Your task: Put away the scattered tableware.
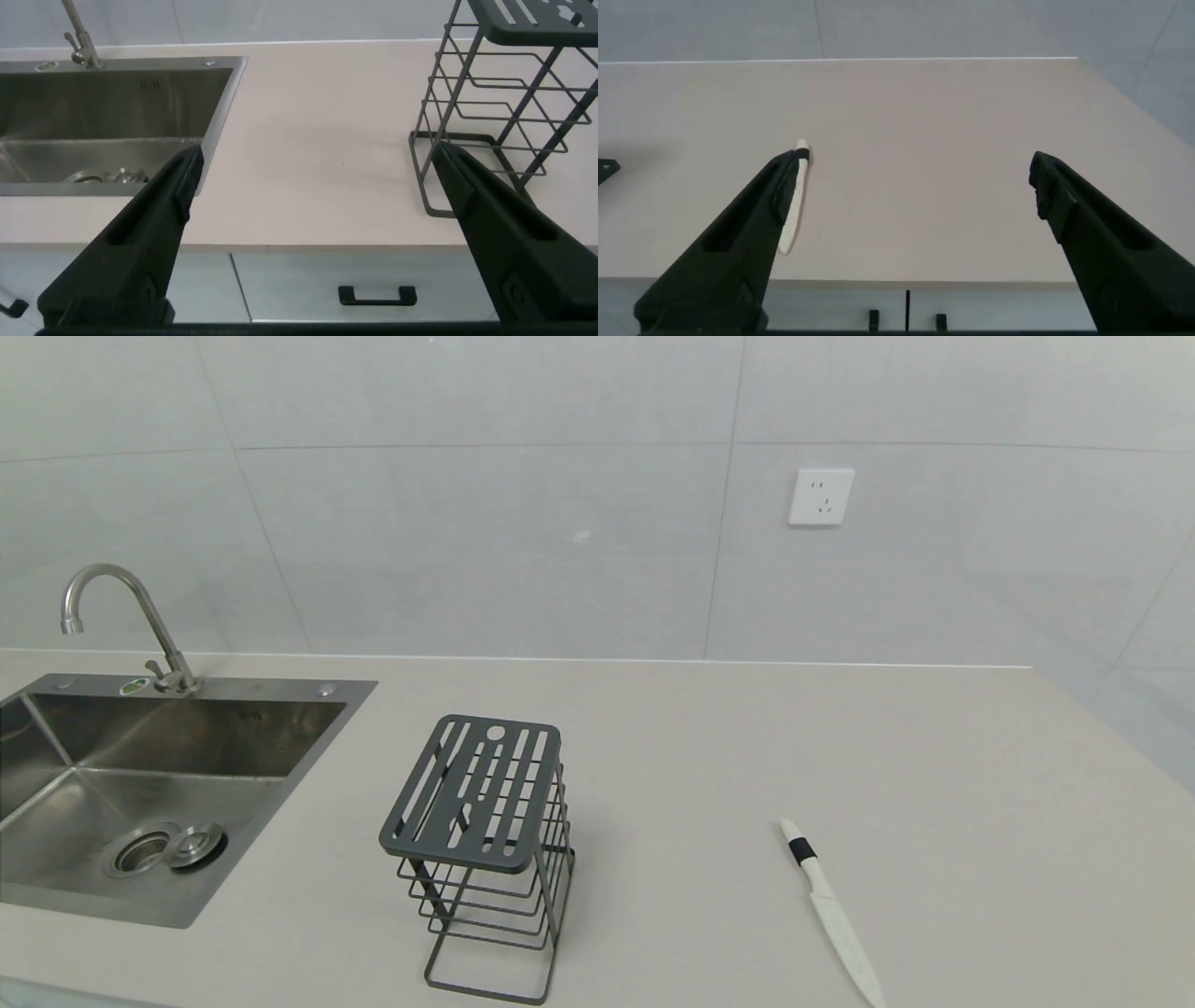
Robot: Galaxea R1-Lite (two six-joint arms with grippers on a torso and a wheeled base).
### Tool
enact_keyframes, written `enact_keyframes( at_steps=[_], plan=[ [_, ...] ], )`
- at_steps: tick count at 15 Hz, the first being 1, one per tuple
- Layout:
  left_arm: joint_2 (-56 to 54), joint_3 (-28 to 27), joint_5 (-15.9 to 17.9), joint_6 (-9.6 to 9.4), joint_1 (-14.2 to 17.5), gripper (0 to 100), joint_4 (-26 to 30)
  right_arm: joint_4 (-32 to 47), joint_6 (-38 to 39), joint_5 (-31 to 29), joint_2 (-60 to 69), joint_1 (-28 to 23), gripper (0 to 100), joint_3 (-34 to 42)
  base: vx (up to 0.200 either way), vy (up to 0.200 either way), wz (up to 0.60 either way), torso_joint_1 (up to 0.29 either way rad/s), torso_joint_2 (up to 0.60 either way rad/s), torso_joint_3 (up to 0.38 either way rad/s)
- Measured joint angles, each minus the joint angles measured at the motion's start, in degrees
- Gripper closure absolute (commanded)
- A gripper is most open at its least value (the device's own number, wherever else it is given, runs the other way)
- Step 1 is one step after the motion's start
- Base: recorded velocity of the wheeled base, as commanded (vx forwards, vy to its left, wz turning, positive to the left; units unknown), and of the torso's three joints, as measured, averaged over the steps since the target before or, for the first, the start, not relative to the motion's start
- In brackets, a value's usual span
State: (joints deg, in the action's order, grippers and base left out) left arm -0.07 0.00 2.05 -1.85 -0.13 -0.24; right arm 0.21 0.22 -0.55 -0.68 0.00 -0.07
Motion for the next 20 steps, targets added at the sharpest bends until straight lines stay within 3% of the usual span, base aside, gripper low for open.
enact_keyframes(
  at_steps=[3, 6, 11, 20],
  plan=[
    [0.0, 0.0, 0.0, 0.16, 0.0, 0, 0.0, -3.5, -3.4, 3.0, 0.0, 0.0, 0, 0.0, 0.0, 0.0, 0.0, 0.0, 0.0, 0.0],
    [0.0, 0.0, 0.0, 0.09, 0.1, 0, 0.0, -17.2, -8.9, 6.6, 0.0, -0.1, 0, -0.2, 0.0, 0.0, 0.0, 0.0, 0.0, 0.0],
    [0.0, 0.0, 0.0, 0.11, 0.0, 0, 0.0, -14.5, -7.1, 14.0, -8.0, 1.2, 0, -6.2, 0.0, 0.0, 0.0, 0.0, 0.0, 0.0],
    [0.0, 0.0, 0.0, 0.07, 0.0, 0, 0.1, -14.2, -6.3, 16.0, -47.0, 11.1, 0, -8.1, 0.0, 0.0, 0.0, 0.0, 0.0, 0.0]
  ],
)
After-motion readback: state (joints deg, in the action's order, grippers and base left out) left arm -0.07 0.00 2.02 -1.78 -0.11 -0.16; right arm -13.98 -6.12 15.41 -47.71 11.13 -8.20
